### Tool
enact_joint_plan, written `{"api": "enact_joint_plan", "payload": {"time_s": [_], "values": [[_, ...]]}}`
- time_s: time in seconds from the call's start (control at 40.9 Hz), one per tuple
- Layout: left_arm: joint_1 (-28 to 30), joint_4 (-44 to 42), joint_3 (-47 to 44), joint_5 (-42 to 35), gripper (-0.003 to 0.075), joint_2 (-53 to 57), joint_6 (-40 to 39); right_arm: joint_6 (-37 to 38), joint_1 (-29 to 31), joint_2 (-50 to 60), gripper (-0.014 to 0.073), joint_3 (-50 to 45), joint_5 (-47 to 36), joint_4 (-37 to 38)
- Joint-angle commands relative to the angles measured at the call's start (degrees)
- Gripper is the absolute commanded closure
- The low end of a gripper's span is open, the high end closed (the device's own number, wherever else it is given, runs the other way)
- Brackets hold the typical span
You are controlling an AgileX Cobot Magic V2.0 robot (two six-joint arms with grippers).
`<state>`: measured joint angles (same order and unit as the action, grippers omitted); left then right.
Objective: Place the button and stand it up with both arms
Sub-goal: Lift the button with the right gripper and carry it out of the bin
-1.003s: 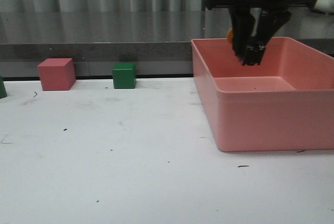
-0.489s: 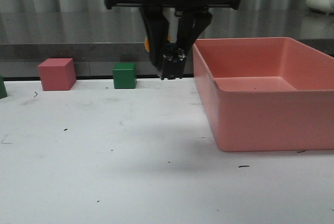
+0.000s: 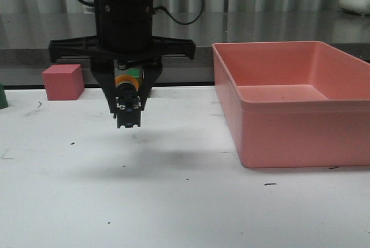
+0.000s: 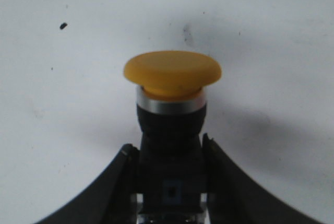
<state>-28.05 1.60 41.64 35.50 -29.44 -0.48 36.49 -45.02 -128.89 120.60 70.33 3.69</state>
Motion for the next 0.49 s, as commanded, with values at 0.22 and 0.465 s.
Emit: {"api": "enact_joint_plan", "payload": {"time_s": [0.22,0.465], "values": [[-0.4,0.4,2.0,-4.1,0.0230,-0.6,-0.2,7.5,0.3,-1.6,0.0385,5.7,3.1,0.6],[-0.4,0.4,2.0,-4.1,0.0230,-0.6,-0.2,8.1,0.3,-3.9,0.0385,5.7,3.5,0.1]]}}
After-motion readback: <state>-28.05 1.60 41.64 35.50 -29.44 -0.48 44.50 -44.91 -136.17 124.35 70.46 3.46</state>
